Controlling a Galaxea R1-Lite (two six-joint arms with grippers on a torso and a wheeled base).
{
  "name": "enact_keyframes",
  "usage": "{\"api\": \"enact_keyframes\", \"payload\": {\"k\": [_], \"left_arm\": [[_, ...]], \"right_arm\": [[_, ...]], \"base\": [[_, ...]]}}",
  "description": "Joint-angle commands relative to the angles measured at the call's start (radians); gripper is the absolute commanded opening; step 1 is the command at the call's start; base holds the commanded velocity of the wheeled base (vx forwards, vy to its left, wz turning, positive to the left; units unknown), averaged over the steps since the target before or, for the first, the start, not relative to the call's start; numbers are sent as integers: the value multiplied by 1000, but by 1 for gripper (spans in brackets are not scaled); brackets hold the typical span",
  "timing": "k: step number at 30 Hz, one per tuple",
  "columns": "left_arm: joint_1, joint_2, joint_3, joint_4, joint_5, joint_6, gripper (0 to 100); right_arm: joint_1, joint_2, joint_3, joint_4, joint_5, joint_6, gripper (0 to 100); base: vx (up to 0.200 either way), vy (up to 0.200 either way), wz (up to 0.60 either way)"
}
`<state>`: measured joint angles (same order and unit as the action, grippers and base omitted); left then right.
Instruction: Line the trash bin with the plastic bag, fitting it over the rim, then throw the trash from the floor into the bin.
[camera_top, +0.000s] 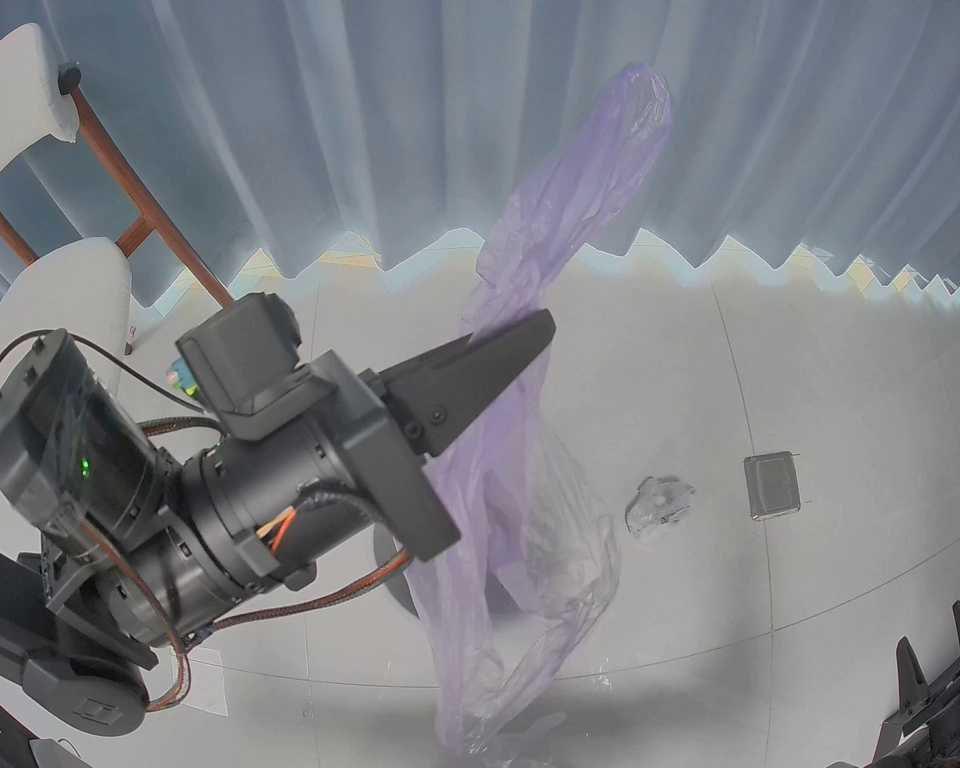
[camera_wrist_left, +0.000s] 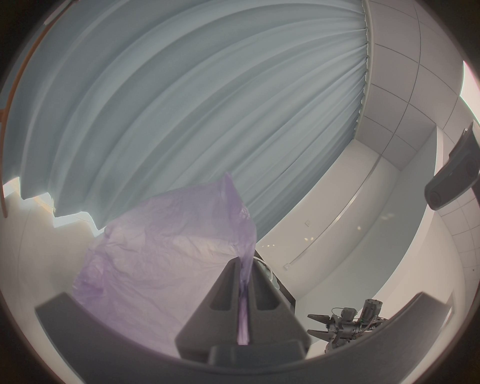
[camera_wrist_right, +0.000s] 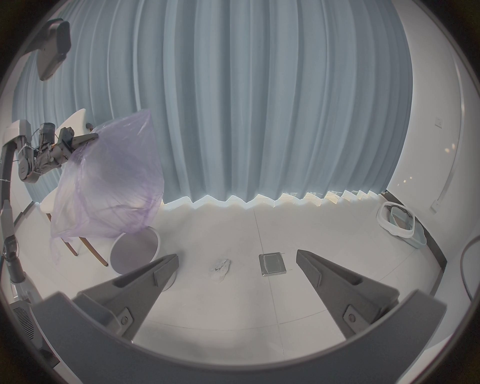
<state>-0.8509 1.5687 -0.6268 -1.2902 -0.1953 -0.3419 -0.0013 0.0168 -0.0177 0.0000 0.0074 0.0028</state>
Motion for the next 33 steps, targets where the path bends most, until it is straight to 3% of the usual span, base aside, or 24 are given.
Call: {"api": "enact_keyframes", "payload": {"k": [1,12,22,33], "left_arm": [[-7,-50,42,-1,-1,0,0],[-20,-130,180,-9,-18,1,0],[-80,-133,214,-12,-15,6,0],[-83,-199,294,-12,-16,27,0]], "right_arm": [[0,-17,18,-2,0,-1,100],[0,-17,18,-2,0,0,100],[0,-17,18,0,0,0,100],[0,-17,18,0,0,0,100]], "base": [[0,0,0],[0,0,0],[0,0,0],[0,0,0]]}}
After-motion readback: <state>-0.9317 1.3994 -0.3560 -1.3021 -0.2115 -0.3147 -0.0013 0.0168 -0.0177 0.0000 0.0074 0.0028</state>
